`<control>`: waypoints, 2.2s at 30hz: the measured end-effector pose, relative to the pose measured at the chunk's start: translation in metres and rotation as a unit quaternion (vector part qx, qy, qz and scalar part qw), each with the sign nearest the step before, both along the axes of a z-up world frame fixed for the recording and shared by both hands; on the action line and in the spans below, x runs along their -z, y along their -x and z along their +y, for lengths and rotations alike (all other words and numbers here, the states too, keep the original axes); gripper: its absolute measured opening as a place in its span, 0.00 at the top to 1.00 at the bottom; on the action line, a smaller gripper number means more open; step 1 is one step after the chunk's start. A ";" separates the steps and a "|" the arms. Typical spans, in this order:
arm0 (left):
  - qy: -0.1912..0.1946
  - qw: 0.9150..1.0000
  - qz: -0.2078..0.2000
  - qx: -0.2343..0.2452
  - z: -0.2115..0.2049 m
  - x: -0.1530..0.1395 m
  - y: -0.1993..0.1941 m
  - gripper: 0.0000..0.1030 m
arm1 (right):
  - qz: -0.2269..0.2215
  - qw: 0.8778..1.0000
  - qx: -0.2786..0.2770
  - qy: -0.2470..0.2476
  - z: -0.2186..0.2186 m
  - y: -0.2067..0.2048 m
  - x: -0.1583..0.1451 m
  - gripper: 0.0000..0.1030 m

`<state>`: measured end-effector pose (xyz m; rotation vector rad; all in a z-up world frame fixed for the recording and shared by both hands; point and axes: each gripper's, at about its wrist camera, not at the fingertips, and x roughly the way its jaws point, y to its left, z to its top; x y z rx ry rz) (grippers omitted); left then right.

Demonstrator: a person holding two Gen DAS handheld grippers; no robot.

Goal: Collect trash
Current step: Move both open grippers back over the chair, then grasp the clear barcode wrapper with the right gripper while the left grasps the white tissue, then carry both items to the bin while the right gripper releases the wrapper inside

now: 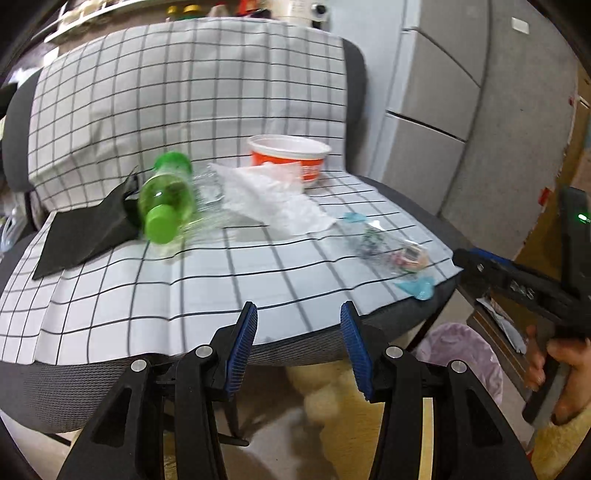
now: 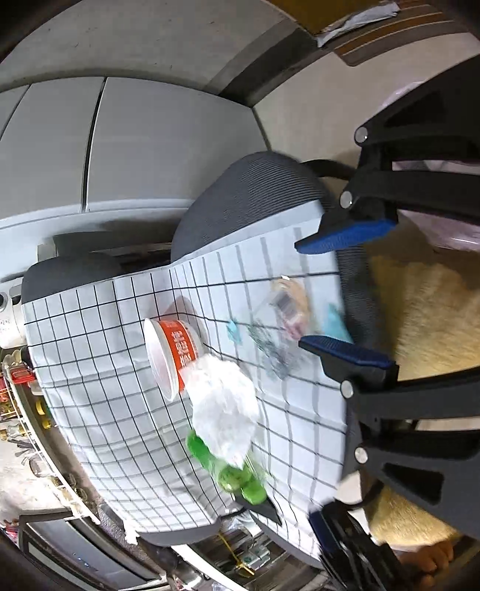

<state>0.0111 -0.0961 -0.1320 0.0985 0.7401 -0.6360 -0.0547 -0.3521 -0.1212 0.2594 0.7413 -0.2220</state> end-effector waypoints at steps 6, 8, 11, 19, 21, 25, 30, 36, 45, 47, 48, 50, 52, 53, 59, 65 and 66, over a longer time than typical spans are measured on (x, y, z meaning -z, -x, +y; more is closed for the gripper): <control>-0.002 1.000 0.001 -0.016 0.005 0.002 -0.008 0.53 | 0.019 0.999 0.005 -0.029 -0.029 -0.031 0.025 0.74; -0.005 1.000 0.001 -0.019 0.004 0.002 -0.010 0.53 | 0.023 0.999 0.010 -0.039 -0.034 -0.035 0.032 0.76; -0.009 1.000 0.002 -0.021 0.003 0.004 -0.012 0.53 | 0.011 0.999 0.007 -0.048 -0.036 -0.033 0.034 0.79; -0.017 0.999 -0.001 -0.033 0.004 0.002 -0.013 0.53 | 0.002 0.999 -0.034 -0.039 -0.018 -0.037 0.036 0.97; -0.018 0.999 -0.003 -0.039 0.007 0.000 -0.015 0.53 | -0.014 0.998 -0.045 -0.036 -0.013 -0.033 0.028 0.98; -0.014 0.999 -0.003 -0.051 0.012 -0.007 -0.023 0.53 | -0.062 0.997 -0.040 0.002 -0.005 -0.013 -0.006 0.98; -0.004 0.998 -0.017 -0.062 0.008 -0.024 -0.042 0.53 | -0.110 0.993 0.005 0.033 -0.012 0.009 -0.040 0.98; 0.000 0.998 -0.017 -0.055 -0.016 -0.036 -0.082 0.53 | -0.120 0.993 0.016 0.008 -0.021 0.012 -0.041 0.98; -0.018 0.997 0.033 -0.071 -0.044 -0.016 -0.150 0.56 | -0.103 0.995 0.012 -0.008 -0.023 0.004 -0.021 0.98; -0.023 0.996 0.043 -0.073 -0.049 -0.010 -0.160 0.58 | -0.101 0.995 0.010 -0.010 -0.024 0.002 -0.019 0.98; -0.024 0.996 0.045 -0.074 -0.049 -0.008 -0.163 0.59 | -0.101 0.995 0.010 -0.010 -0.025 0.001 -0.018 0.98; -0.025 0.996 0.051 -0.073 -0.053 -0.004 -0.171 0.62 | -0.100 0.995 0.008 -0.013 -0.026 0.000 -0.017 0.98; -0.027 0.996 0.054 -0.071 -0.056 -0.002 -0.176 0.72 | -0.098 0.995 0.009 -0.016 -0.028 -0.002 -0.014 0.98; -0.026 0.996 0.056 -0.069 -0.057 -0.002 -0.177 0.78 | -0.098 0.995 0.009 -0.017 -0.028 -0.002 -0.014 0.98; 0.022 0.999 0.003 -0.034 -0.052 -0.033 -0.142 0.99 | -0.108 0.994 0.012 -0.013 -0.027 0.005 -0.021 0.98; 0.088 0.994 -0.046 0.037 -0.032 -0.070 -0.064 0.99 | -0.124 0.992 0.024 -0.004 -0.020 0.021 -0.039 0.98; 0.092 0.994 -0.048 0.047 -0.031 -0.071 -0.053 0.99 | -0.124 0.992 0.026 0.000 -0.019 0.025 -0.042 0.98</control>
